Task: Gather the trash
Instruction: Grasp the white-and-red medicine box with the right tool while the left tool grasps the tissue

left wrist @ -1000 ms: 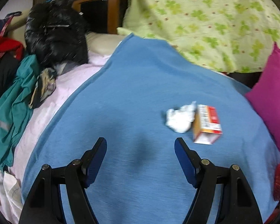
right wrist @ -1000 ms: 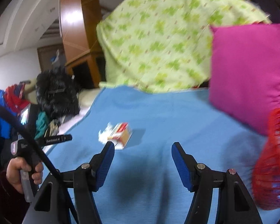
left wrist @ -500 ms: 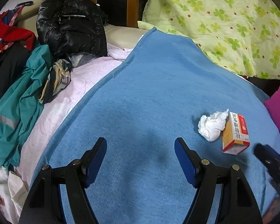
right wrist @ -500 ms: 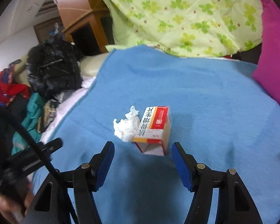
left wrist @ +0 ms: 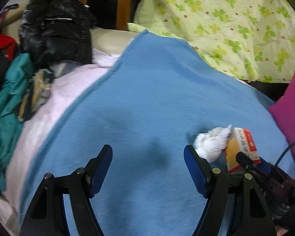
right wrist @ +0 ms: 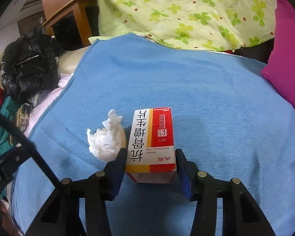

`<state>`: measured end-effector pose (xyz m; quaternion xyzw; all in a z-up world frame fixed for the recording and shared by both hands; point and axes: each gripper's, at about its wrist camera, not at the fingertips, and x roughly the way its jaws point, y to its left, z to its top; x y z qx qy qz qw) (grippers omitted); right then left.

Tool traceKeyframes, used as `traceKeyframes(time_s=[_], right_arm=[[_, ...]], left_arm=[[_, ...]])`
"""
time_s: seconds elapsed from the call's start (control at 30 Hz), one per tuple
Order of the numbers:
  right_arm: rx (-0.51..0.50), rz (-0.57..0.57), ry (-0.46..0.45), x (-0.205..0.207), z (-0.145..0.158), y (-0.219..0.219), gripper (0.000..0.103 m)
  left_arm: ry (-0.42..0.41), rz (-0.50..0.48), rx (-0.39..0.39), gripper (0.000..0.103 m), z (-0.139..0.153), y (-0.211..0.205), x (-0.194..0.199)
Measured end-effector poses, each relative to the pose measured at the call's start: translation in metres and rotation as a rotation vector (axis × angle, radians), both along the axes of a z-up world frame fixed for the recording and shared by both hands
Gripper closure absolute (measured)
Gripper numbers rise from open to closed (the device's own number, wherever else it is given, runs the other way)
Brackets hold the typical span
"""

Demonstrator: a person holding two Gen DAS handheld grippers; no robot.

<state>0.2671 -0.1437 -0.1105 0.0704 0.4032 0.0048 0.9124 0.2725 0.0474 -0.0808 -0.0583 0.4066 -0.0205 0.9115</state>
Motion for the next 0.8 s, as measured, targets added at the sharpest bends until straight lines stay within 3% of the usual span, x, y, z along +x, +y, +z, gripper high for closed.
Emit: traceKeyframes(time_s=[0.27,0.6,0.7,0.8], right_arm=[[0.018,-0.015,-0.051,-0.045,0.020,-0.055,0.052],[0.088,-0.147,-0.092,-0.141,0.035,-0.135,0.052],[0.105,-0.166,-0.112,-0.164,0.037,-0.148,0.052],[0.103,-0.164,-0.127,-0.176,0.035,-0.157,0.052]], left_arm=[[0.017,-0.104,-0.043,0.028,-0.019,-0.054,0.023],[0.084,-0.039,-0.084,0.028,-0.052,-0.075,0.064],[0.077,-0.054,-0.166,0.044,-0.057,-0.076,0.066],[0.086,-0.106,-0.205,0.073,-0.057,-0.088,0.065]])
